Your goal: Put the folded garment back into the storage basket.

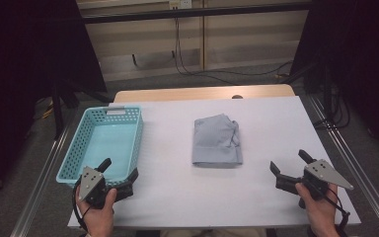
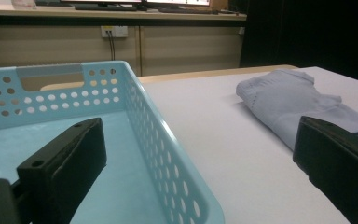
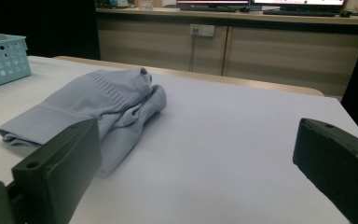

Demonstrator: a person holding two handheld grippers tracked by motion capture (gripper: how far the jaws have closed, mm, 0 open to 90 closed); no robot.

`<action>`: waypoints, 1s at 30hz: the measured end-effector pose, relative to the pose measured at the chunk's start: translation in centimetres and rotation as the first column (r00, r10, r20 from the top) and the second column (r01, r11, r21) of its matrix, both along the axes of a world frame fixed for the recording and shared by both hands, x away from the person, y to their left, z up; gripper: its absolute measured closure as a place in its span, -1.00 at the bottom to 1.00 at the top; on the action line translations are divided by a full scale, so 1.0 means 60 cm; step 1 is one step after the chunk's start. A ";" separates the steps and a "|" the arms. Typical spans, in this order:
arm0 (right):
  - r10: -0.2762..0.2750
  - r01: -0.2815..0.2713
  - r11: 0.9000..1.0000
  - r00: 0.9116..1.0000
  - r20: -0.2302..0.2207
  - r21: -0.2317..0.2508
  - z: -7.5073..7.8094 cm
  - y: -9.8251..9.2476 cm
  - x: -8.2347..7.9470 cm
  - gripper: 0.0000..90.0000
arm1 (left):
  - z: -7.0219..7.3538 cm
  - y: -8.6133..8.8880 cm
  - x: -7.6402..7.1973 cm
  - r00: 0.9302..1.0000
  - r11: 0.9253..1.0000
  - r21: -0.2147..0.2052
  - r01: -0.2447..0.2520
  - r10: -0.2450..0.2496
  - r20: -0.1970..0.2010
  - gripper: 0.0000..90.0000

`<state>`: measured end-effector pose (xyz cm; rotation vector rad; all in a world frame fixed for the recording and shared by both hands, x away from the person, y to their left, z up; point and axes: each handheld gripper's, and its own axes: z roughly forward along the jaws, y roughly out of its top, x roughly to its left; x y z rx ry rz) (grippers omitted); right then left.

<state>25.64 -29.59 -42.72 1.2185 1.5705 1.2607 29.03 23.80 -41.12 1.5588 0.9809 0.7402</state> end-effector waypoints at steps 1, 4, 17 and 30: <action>0.000 0.000 1.000 1.000 0.000 0.000 0.000 0.000 0.000 -0.98 | 0.001 0.000 0.001 1.000 1.000 0.003 0.001 -0.001 0.000 -0.95; 0.015 -0.015 1.000 1.000 -0.009 -0.005 -0.001 0.004 0.002 -0.98 | 0.003 -0.007 0.001 1.000 1.000 0.000 0.021 -0.021 0.001 -0.95; 0.084 -0.085 0.996 0.996 -0.030 -0.014 0.002 0.034 0.015 -0.98 | 0.015 -0.037 0.008 0.989 0.989 0.027 0.145 -0.145 -0.008 -0.89; 0.171 -0.173 0.985 0.980 -0.104 -0.006 0.000 0.075 0.025 -0.99 | 0.021 -0.094 0.030 0.951 0.951 0.041 0.307 -0.304 -0.057 -0.92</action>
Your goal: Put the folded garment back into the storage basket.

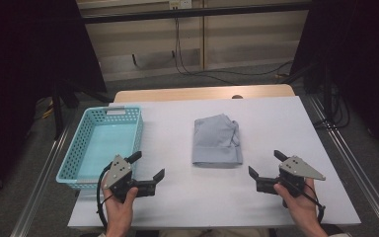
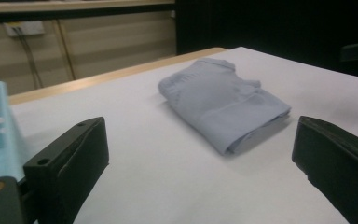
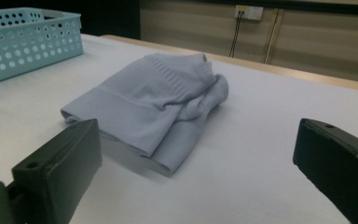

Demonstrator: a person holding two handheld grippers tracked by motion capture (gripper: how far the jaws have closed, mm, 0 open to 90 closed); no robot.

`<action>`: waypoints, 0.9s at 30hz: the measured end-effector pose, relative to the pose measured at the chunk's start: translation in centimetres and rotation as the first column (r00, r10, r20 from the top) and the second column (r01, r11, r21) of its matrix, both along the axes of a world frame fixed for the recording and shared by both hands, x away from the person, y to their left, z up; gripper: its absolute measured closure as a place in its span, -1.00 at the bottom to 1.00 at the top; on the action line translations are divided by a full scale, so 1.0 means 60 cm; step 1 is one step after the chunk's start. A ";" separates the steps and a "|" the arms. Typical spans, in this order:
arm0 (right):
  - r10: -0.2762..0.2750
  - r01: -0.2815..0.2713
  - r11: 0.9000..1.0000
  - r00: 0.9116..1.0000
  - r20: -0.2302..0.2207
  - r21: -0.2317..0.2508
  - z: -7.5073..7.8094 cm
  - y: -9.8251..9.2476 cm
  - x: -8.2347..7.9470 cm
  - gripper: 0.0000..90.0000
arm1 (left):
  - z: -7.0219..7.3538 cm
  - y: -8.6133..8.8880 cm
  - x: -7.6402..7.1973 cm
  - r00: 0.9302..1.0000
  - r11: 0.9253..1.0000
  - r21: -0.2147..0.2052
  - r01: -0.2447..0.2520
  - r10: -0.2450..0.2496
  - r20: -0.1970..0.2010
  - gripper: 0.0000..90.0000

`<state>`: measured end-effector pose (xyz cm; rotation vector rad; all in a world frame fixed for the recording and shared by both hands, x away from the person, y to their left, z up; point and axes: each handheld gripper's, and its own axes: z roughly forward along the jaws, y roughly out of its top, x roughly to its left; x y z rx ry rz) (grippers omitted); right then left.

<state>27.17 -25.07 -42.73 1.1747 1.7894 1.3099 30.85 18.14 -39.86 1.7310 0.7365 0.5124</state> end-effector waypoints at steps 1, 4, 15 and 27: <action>0.000 0.000 1.000 1.000 0.000 0.000 0.000 0.000 0.000 -0.99 | 0.001 -0.005 0.002 1.000 1.000 0.009 0.015 -0.015 -0.006 -0.92; 0.027 -0.027 1.000 0.999 -0.020 0.006 0.001 0.011 0.006 -0.99 | 0.001 -0.021 0.008 0.999 1.000 -0.002 0.031 -0.031 -0.011 -0.92; 0.061 -0.061 0.998 0.998 -0.020 -0.001 0.005 0.035 0.013 -0.97 | 0.006 -0.057 0.042 0.997 0.996 0.034 0.081 -0.080 -0.023 -0.91; 0.049 -0.048 0.999 0.995 -0.082 0.005 0.005 0.052 0.031 -0.96 | 0.001 -0.096 0.088 0.988 0.991 0.040 0.129 -0.125 -0.094 -0.92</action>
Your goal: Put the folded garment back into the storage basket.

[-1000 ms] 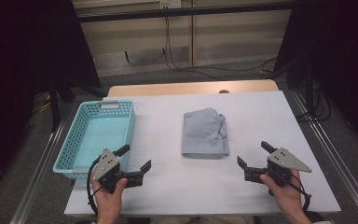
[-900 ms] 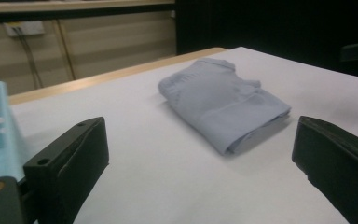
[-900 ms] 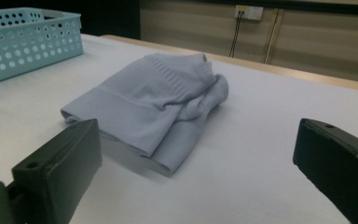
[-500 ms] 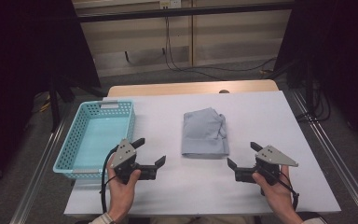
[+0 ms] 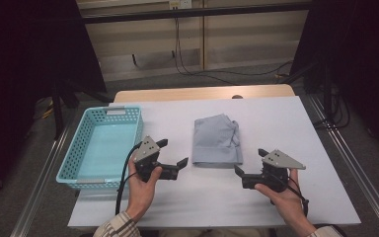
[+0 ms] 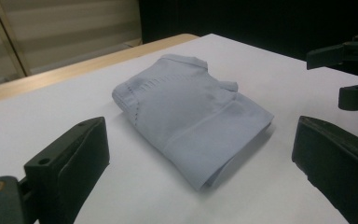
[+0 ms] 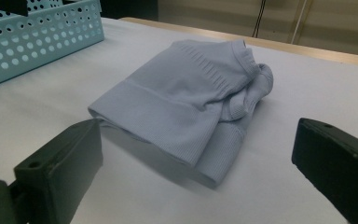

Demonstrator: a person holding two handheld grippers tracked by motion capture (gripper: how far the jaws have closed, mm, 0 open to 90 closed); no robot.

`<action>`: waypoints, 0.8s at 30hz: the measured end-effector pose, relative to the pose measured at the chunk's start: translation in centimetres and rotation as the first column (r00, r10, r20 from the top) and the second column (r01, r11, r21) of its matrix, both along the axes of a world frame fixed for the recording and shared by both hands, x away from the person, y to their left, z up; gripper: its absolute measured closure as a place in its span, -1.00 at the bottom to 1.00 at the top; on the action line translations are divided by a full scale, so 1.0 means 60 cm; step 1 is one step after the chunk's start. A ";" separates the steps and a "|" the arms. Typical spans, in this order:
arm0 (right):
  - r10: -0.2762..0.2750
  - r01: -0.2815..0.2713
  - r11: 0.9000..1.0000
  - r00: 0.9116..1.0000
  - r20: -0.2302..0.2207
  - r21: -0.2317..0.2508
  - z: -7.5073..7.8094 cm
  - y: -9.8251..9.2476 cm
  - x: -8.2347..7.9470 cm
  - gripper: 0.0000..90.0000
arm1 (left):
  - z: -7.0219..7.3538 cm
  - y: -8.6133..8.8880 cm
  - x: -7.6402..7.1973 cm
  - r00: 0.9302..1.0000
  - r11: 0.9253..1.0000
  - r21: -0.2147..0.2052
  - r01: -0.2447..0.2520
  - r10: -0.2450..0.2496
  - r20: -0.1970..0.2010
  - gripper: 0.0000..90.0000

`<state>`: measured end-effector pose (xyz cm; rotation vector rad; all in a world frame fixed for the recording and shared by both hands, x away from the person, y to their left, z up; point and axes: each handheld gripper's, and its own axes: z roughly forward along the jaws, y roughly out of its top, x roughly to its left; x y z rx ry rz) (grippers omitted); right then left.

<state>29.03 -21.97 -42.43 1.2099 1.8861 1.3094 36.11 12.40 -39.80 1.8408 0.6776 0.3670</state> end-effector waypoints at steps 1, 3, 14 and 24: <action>0.002 -0.002 1.000 1.000 -0.003 -0.015 0.000 0.001 0.002 -0.96 | 0.000 -0.002 0.003 1.000 1.000 0.000 -0.001 0.001 -0.010 -0.92; 0.003 -0.003 1.000 1.000 -0.006 -0.011 0.000 0.002 0.002 -0.96 | 0.000 -0.006 0.011 1.000 1.000 0.012 -0.002 0.002 0.001 -0.92; -0.001 0.001 1.000 1.000 -0.028 0.016 0.005 0.005 0.018 -0.96 | 0.002 -0.024 0.056 1.000 1.000 0.006 -0.003 0.003 -0.020 -0.92; 0.044 -0.047 0.998 0.994 -0.098 -0.032 0.012 0.015 0.031 -0.92 | -0.007 -0.032 0.089 0.999 1.000 0.025 -0.003 0.004 -0.040 -0.92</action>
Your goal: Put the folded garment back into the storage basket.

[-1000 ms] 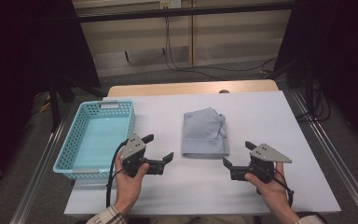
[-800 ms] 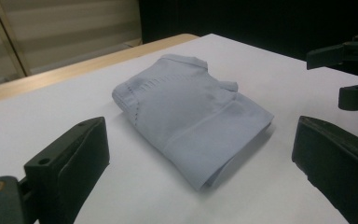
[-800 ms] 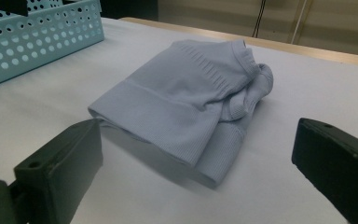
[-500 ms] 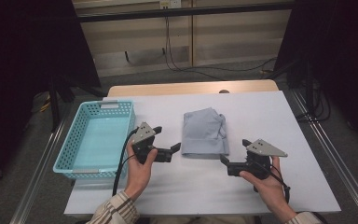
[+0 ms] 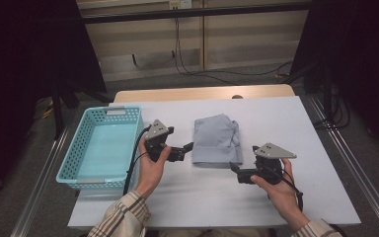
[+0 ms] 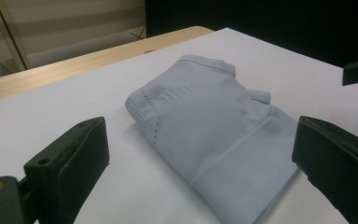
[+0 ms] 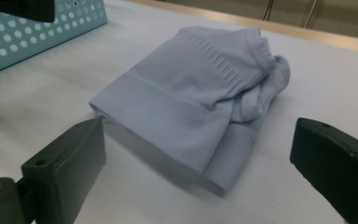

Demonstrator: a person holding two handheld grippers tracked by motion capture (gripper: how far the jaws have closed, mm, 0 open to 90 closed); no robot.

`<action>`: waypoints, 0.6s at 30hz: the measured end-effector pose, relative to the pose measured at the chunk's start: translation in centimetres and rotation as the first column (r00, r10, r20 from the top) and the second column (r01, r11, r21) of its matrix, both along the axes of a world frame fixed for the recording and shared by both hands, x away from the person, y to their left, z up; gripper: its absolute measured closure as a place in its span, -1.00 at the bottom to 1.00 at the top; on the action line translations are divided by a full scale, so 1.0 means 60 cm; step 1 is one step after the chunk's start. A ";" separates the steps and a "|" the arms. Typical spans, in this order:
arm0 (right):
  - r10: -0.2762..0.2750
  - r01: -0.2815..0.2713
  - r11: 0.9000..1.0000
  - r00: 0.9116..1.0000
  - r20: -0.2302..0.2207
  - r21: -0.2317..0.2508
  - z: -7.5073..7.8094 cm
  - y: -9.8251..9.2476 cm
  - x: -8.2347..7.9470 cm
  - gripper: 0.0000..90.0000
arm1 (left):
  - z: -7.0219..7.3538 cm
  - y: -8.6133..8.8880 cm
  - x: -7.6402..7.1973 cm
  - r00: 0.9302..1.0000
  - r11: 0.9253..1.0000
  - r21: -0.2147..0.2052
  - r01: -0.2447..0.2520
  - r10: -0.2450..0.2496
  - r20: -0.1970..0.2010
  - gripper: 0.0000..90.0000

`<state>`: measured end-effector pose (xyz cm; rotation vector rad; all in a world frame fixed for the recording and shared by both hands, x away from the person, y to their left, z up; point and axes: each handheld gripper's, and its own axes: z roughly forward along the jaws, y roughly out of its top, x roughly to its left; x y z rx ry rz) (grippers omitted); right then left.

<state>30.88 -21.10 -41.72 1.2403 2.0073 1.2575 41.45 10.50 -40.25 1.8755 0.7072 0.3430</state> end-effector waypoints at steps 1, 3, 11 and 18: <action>0.004 -0.004 1.000 1.000 -0.007 -0.002 0.001 0.001 0.002 -0.92 | 0.000 -0.002 0.004 1.000 1.000 0.005 0.002 -0.002 -0.001 -0.92; 0.005 -0.006 1.000 1.000 -0.012 -0.021 0.003 0.001 0.006 -0.92 | 0.000 -0.005 0.012 1.000 1.000 0.011 0.003 -0.003 -0.005 -0.92; 0.036 -0.041 0.998 0.995 -0.091 -0.046 0.013 0.002 0.033 -0.91 | -0.002 -0.021 0.043 1.000 1.000 0.019 0.011 -0.011 -0.025 -0.92; 0.017 -0.020 0.999 0.993 -0.119 -0.026 0.018 -0.003 0.053 -0.88 | 0.000 -0.033 0.070 1.000 0.999 0.040 -0.012 0.013 -0.014 -0.91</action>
